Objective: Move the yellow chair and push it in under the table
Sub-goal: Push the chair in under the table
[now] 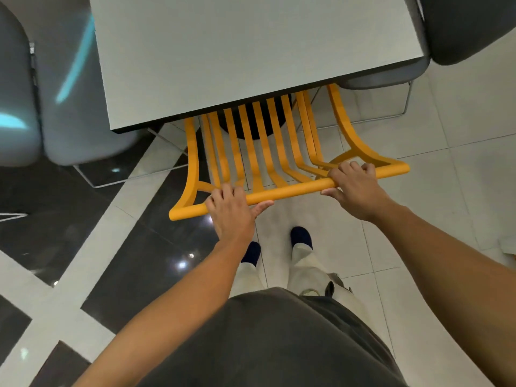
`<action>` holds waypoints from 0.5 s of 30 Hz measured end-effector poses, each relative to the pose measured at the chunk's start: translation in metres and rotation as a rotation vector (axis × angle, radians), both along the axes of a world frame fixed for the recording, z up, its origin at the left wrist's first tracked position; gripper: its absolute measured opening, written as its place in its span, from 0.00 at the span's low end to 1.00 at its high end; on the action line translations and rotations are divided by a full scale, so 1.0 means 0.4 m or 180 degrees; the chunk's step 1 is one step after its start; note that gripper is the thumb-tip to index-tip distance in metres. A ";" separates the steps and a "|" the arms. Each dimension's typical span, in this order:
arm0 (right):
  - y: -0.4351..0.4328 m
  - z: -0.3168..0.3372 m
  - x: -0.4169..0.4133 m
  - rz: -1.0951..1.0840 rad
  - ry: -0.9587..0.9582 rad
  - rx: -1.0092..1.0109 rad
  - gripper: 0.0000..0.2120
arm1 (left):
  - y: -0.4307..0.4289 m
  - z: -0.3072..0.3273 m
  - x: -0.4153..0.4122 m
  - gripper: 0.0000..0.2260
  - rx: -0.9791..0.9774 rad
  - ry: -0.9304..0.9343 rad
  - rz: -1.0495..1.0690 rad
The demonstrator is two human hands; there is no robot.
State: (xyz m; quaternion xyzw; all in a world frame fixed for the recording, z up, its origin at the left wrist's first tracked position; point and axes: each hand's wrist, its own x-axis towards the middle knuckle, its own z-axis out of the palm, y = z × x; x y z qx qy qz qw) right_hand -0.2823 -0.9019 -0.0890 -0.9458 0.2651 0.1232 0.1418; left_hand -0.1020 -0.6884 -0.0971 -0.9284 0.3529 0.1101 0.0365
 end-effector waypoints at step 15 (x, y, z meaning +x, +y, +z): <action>-0.009 0.003 -0.020 0.0295 0.0494 -0.0629 0.26 | 0.017 -0.022 -0.030 0.26 -0.0560 0.0049 -0.0167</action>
